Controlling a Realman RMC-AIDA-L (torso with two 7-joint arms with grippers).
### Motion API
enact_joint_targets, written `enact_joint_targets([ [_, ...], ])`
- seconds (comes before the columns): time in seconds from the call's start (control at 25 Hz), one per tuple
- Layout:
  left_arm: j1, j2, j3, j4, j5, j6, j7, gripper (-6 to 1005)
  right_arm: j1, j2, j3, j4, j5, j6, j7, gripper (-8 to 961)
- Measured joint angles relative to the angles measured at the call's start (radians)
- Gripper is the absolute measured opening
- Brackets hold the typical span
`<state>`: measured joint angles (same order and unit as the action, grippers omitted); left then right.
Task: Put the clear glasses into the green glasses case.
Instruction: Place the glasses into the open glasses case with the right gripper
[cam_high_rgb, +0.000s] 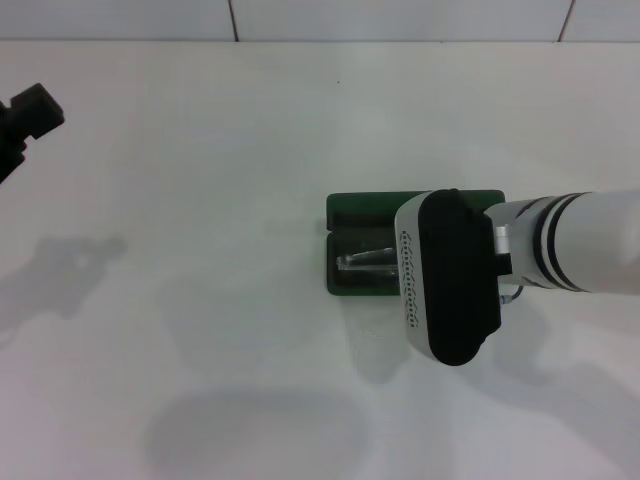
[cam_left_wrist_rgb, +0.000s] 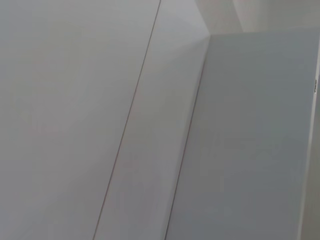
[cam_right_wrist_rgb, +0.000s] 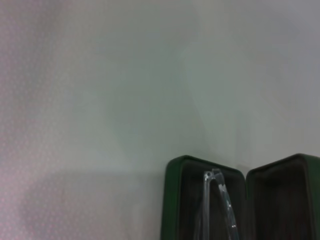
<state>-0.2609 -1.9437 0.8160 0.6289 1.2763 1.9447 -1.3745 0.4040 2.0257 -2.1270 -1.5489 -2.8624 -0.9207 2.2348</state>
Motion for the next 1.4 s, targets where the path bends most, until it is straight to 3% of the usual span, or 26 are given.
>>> enact_joint_targets([
  [1.4, -0.007, 0.002, 0.0, -0.015, 0.0, -0.003, 0.003, 44, -0.001, -0.001, -0.014, -0.006, -0.017, -0.023, -0.003, 90],
])
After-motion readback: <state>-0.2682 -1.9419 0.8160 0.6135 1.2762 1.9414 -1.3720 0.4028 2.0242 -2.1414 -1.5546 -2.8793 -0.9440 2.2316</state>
